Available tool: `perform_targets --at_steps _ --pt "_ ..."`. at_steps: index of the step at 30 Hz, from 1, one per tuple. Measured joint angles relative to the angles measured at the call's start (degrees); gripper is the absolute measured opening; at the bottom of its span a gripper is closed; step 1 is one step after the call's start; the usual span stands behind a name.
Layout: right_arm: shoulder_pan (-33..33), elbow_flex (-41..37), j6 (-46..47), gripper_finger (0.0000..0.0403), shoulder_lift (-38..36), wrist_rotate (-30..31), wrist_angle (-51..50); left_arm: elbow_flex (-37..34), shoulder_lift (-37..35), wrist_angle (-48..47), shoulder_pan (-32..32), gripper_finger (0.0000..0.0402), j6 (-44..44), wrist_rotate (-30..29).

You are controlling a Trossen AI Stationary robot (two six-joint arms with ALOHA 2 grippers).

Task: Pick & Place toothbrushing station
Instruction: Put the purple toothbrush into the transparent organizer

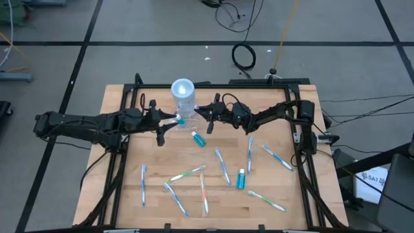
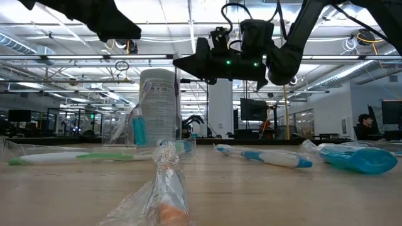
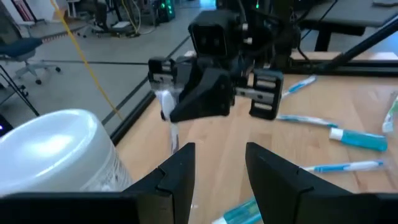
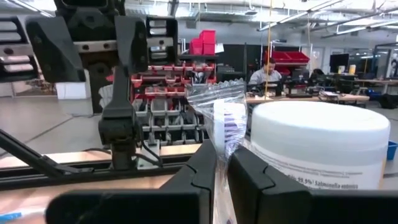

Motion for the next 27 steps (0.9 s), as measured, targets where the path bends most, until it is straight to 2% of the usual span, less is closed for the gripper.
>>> perform_targets --at_steps 11,20,27 --pt "0.0 0.0 -0.7 0.0018 0.0 1.6 -5.7 0.0 0.0 -0.1 0.0 0.0147 1.1 0.0" --pt "-0.2 0.0 -4.3 0.0019 0.0 2.9 -4.6 0.0 0.0 -0.1 0.0 0.0147 1.1 0.0" --pt "-0.3 0.0 -3.4 0.0019 0.0 2.8 -4.6 0.0 0.0 -0.1 0.0 0.0147 1.1 0.0"
